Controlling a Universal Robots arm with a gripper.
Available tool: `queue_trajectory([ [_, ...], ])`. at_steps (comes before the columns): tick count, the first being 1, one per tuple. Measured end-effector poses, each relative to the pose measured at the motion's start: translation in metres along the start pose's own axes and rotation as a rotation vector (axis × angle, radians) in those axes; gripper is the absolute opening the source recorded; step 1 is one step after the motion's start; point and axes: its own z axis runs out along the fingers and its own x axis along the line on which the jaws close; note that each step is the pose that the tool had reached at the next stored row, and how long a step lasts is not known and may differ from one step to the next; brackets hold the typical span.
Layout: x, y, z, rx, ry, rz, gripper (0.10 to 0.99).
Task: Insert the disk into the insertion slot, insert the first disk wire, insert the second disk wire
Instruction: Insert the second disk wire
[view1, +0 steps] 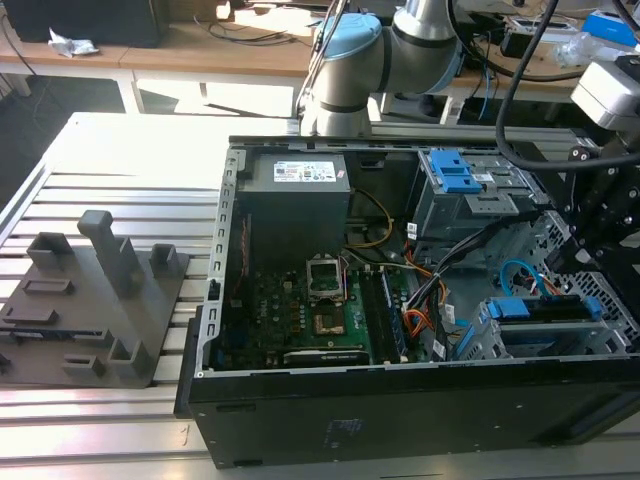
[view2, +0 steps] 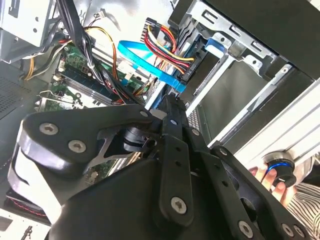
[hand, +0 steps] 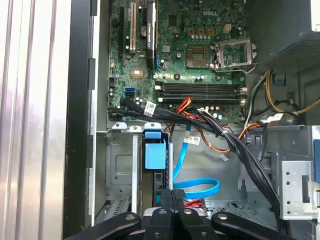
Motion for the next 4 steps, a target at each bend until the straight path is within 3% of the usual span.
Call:
queue_trajectory([
  [4, 0.0, 0.0, 0.0, 0.0, 0.0, 0.0, 0.106],
])
